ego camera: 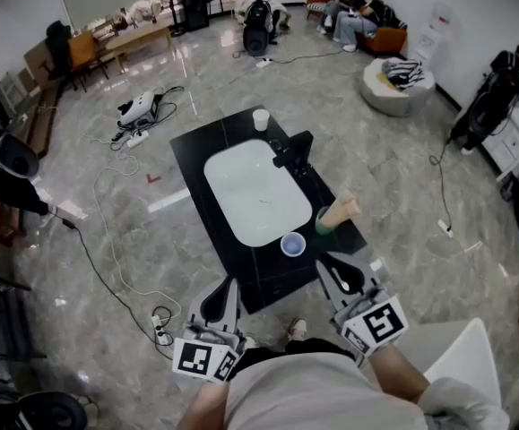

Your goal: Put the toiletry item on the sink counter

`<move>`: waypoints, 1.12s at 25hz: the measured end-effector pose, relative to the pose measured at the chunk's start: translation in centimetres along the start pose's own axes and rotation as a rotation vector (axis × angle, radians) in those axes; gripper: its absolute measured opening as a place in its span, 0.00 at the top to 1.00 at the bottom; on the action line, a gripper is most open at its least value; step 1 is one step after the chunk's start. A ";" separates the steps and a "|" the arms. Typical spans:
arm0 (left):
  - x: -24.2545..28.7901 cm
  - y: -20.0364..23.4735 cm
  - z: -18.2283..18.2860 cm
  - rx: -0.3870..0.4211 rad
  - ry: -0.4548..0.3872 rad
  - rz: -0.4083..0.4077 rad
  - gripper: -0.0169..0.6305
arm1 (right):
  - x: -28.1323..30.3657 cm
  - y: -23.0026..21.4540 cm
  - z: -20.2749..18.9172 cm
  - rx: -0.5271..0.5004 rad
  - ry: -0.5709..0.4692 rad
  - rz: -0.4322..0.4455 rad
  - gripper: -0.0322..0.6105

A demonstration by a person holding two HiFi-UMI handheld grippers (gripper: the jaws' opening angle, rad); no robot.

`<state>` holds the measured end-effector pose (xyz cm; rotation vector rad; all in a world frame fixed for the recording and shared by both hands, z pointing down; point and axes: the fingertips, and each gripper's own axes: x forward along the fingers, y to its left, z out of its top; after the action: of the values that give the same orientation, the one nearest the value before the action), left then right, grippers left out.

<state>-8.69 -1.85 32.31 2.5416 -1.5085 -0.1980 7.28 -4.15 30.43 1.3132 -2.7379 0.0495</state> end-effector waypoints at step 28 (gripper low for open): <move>0.4 -1.4 -0.7 0.011 0.030 -0.005 0.97 | -1.1 0.1 -0.2 0.095 -0.033 0.051 0.88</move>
<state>-7.17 -1.49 32.69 2.5458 -1.4962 -0.1524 7.94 -3.25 30.50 1.2771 -2.8298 0.1650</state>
